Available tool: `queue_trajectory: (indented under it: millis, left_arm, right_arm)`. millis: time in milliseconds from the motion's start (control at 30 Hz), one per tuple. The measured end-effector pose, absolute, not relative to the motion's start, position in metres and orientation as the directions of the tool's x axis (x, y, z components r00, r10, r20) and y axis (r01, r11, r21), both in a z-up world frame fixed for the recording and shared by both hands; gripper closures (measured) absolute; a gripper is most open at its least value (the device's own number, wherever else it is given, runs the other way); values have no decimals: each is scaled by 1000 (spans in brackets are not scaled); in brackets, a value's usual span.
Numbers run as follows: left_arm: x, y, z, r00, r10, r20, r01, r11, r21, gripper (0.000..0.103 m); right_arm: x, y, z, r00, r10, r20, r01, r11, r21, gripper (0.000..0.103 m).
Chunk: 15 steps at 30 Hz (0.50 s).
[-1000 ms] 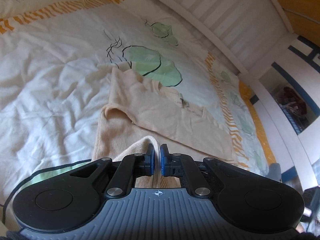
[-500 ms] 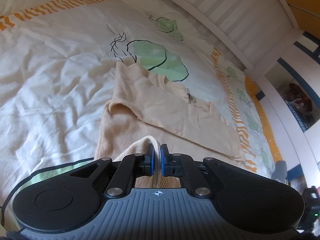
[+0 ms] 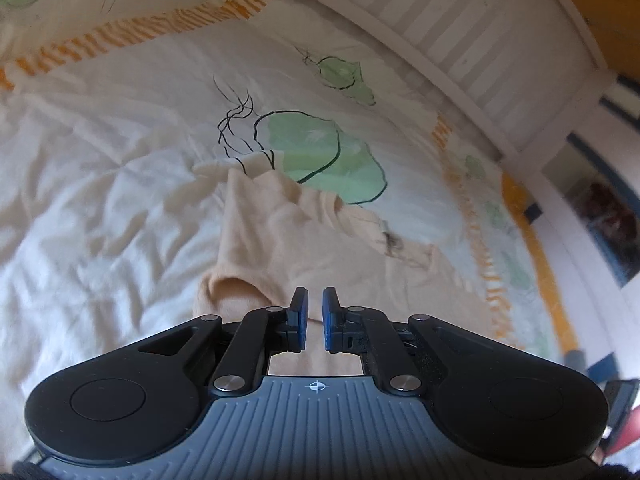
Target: Fold small clothes
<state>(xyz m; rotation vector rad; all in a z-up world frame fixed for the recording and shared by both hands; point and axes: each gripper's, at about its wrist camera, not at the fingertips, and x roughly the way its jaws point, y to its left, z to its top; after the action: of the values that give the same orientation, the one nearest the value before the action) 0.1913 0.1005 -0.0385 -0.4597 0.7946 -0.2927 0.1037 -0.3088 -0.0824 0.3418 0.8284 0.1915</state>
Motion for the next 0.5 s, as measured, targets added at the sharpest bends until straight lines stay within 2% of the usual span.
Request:
queue_trajectory:
  millis: [33, 67, 133, 367, 500]
  left_arm:
    - [192, 98, -39, 663, -412, -625, 99, 876, -473, 92]
    - [191, 96, -39, 654, -410, -636, 121, 887, -446, 74]
    - [185, 94, -42, 637, -413, -651, 169, 899, -405, 56]
    - [162, 86, -51, 578, -388, -718, 353, 912, -208, 47]
    - [165, 75, -56, 549, -406, -730, 444, 882, -156, 45]
  right_arm:
    - [102, -307, -89, 658, 295, -693, -33, 931, 365, 90]
    - [100, -305, -93, 655, 294, -696, -34, 932, 361, 88]
    - [94, -302, -100, 659, 295, -692, -34, 931, 364, 84]
    - [89, -312, -110, 697, 329, -637, -5, 891, 454, 84]
    - [86, -311, -113, 716, 330, -615, -20, 891, 454, 84]
